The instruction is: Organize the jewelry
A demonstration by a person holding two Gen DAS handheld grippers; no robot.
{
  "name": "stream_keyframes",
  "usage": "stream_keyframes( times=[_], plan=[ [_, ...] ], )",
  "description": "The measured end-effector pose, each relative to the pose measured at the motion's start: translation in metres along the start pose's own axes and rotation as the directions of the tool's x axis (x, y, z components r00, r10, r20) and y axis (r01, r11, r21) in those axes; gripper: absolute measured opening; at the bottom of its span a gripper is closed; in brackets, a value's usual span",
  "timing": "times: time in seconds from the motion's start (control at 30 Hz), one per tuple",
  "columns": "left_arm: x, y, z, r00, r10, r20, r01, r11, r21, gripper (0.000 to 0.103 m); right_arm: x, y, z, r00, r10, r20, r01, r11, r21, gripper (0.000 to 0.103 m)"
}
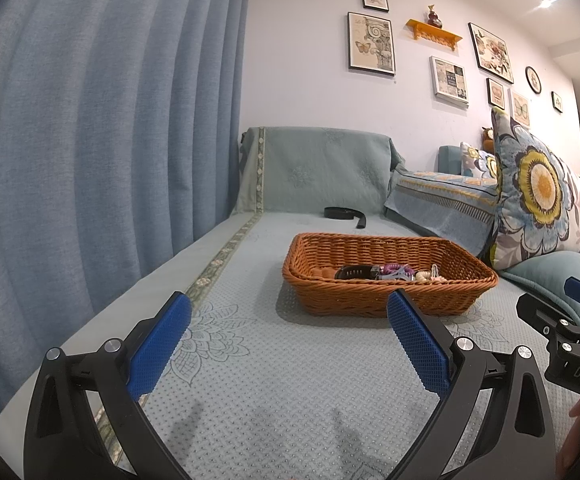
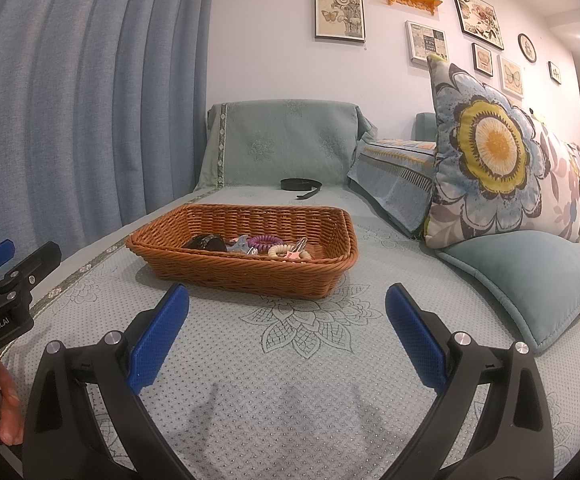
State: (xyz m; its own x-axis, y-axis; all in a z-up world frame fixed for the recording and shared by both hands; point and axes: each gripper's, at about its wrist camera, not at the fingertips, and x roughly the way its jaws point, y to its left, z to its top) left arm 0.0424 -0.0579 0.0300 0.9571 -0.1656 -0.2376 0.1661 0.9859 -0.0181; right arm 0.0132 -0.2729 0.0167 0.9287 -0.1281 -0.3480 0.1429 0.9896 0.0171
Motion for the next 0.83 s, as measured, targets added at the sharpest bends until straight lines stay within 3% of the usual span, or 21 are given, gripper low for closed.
stream_keyframes(
  times=[0.83],
  plan=[
    [-0.0011,0.0013,-0.0003,1.000,-0.006,-0.003,0.006,1.000,0.009,0.095,0.0001,0.0002,0.0001,1.000,-0.001,0.000,0.001,1.000,0.001,0.094]
  ],
)
